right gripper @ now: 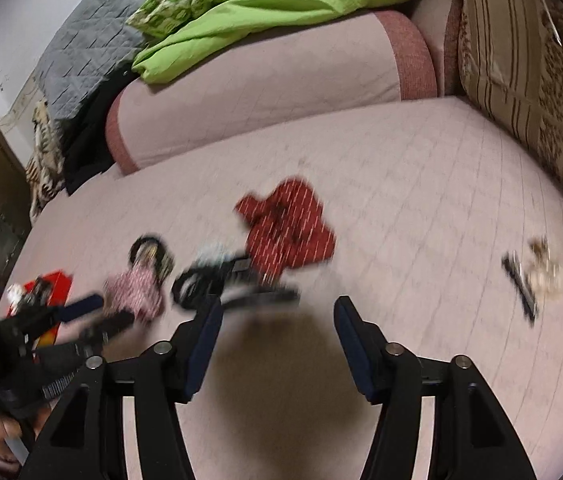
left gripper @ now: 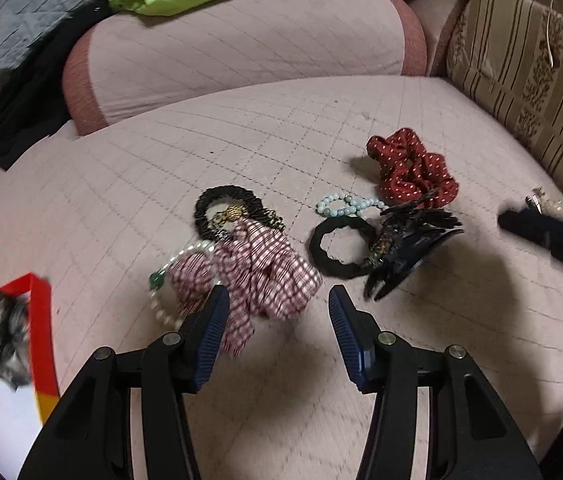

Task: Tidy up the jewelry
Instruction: 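Grasp the plaid scrunchie with left tool while right tool grasps red polka-dot scrunchie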

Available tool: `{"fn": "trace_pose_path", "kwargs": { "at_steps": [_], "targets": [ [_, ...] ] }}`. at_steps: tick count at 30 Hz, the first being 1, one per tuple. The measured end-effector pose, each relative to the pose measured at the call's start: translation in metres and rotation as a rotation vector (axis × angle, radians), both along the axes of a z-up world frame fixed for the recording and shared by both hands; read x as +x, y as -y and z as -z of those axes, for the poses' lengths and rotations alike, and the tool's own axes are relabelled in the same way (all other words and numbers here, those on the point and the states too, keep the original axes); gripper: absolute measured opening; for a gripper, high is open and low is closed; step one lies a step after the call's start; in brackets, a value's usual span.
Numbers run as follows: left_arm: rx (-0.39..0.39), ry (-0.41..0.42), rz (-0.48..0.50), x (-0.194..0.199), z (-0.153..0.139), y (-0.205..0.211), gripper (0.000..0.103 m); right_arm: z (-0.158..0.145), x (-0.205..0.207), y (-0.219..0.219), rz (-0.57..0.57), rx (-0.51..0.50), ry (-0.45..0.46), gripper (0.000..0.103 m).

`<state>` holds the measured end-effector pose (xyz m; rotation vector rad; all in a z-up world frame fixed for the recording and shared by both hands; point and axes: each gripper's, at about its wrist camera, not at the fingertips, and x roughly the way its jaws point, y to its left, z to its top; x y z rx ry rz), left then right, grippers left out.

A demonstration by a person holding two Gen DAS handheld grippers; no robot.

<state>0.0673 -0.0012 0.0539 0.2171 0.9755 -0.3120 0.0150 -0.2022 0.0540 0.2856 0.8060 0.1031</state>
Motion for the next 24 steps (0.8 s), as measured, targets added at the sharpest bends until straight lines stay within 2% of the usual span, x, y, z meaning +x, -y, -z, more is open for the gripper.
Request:
{"fn": "trace_pose_path", "kwargs": {
  "at_steps": [5,6,9,10,11,12,13,19,24],
  "targets": [
    [0.011,-0.035,0.021,0.014,0.015,0.009,0.039,0.006,0.053,0.008,0.014,0.008,-0.037,0.067],
    [0.016,-0.041,0.023,0.016,0.018,0.011,0.033,0.009,0.061,0.009,0.019,0.016,-0.05,0.067],
    [0.028,-0.063,0.012,0.02,0.026,0.014,0.007,0.024,0.084,0.011,0.022,0.037,-0.1,0.067],
    [0.025,-0.061,0.007,0.019,0.026,0.014,0.005,0.029,0.088,0.01,0.02,0.038,-0.115,0.058],
    [0.014,-0.059,0.005,0.017,0.025,0.011,0.005,0.034,0.092,0.009,0.011,0.039,-0.129,0.03],
    [0.005,-0.062,0.003,0.015,0.024,0.009,0.004,0.037,0.094,0.007,0.002,0.035,-0.143,0.015],
    [-0.009,-0.067,-0.001,0.011,0.023,0.006,0.004,0.04,0.095,0.006,-0.008,0.034,-0.161,0.008],
    [-0.107,-0.098,-0.017,-0.029,0.007,-0.025,0.004,0.031,0.06,0.005,-0.049,0.096,-0.141,0.006],
    [-0.167,-0.119,-0.019,-0.079,-0.003,-0.054,0.004,0.019,0.004,-0.018,-0.16,0.136,-0.133,0.006]
  ]
}}
